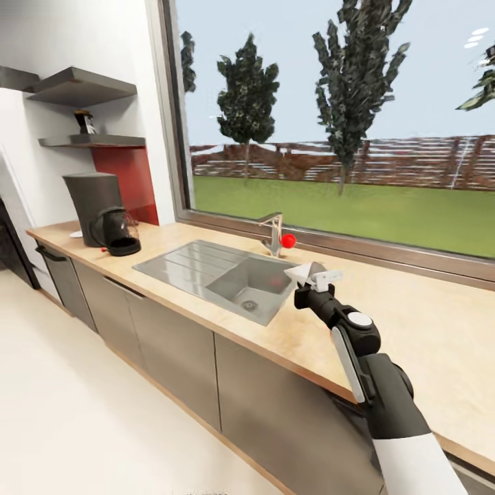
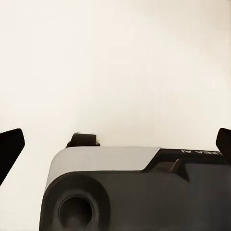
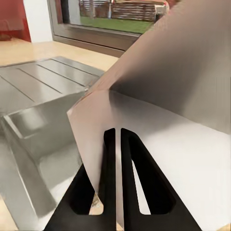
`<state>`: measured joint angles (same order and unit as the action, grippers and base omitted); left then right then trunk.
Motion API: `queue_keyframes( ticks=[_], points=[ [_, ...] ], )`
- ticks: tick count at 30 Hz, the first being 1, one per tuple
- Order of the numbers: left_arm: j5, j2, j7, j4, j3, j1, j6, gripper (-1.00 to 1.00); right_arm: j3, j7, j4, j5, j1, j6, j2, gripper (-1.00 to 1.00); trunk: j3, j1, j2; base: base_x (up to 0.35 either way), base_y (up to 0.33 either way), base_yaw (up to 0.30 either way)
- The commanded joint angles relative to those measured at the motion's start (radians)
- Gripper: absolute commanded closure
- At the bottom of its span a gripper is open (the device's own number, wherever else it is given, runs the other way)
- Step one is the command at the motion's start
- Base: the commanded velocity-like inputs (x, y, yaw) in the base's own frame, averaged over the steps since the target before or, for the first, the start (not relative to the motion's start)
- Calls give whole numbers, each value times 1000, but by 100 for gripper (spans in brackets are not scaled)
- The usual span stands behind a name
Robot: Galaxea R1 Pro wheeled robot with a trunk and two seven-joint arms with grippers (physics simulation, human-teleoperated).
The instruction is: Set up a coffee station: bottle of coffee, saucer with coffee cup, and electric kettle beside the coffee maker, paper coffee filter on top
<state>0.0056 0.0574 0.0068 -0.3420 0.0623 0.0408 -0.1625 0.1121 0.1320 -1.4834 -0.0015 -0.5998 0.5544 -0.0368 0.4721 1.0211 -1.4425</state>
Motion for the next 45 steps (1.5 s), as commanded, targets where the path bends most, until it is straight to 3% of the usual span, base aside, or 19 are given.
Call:
queue_keyframes(
  ticks=[1,16,21,24,45],
  points=[
    [1,1,-1,-2,5,1,-1,-100,-1,3,-1,-4,-1,6,-1,100,1,0,-1,0,0,269],
    [1,1,-1,-2,5,1,-1,-100,2,3,3,-6,-1,6,-6,100,7,0,-1,0,0,269],
    [0,1,-1,-2,6,1,-2,-100,52,3,6,-9,-1,7,-6,100,9,0,-1,0,0,269],
    [0,1,0,-2,5,1,-1,-100,62,4,7,-11,0,8,-6,100,10,0,-1,0,0,269],
    [0,1,1,-3,6,0,-1,-100,68,6,61,-14,14,6,-8,100,19,0,-1,2,0,263]
  ],
)
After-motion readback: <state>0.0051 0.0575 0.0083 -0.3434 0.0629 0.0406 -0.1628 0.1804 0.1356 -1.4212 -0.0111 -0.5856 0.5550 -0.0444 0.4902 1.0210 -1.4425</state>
